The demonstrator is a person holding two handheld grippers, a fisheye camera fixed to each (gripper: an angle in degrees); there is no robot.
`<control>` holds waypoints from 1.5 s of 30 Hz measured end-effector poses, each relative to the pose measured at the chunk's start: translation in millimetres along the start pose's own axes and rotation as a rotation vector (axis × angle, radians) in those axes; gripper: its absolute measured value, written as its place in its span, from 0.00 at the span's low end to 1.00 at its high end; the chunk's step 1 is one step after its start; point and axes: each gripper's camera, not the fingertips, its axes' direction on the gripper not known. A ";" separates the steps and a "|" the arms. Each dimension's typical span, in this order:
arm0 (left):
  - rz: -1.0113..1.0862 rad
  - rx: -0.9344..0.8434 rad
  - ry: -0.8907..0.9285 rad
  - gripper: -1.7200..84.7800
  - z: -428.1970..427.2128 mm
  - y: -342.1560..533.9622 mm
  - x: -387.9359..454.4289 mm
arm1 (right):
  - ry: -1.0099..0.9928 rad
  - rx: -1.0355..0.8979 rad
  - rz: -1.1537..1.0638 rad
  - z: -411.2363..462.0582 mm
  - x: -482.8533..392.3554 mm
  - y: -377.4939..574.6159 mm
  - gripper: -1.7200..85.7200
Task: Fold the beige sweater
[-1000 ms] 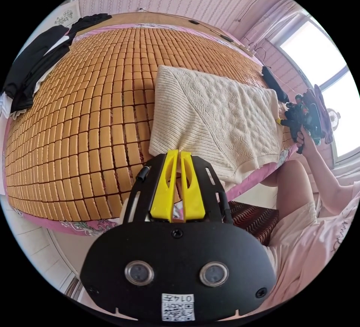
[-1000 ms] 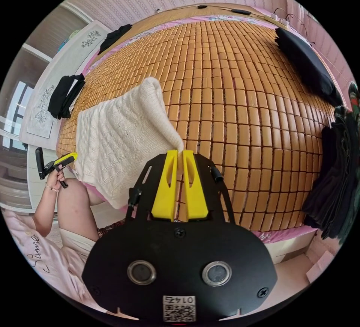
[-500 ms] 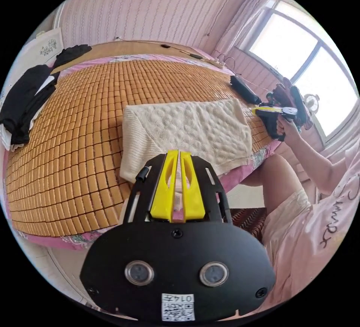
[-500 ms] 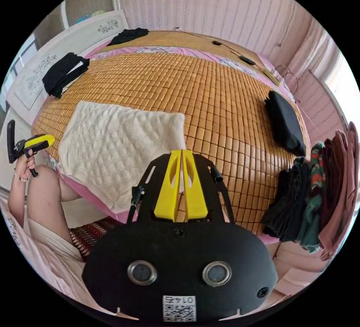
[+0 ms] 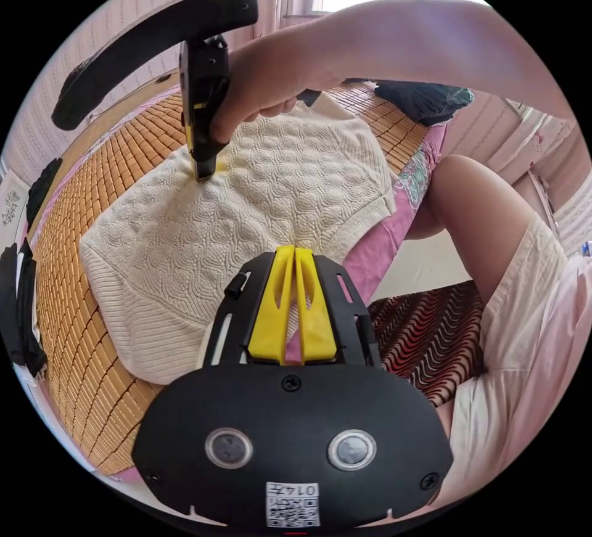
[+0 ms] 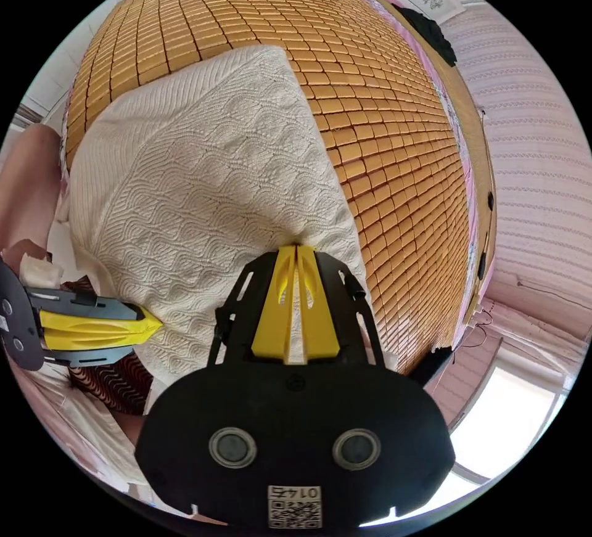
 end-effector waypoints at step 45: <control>0.048 0.269 -0.128 0.02 51.0 -4.8 144.4 | -0.432 -0.047 -0.001 72.8 99.9 32.0 0.01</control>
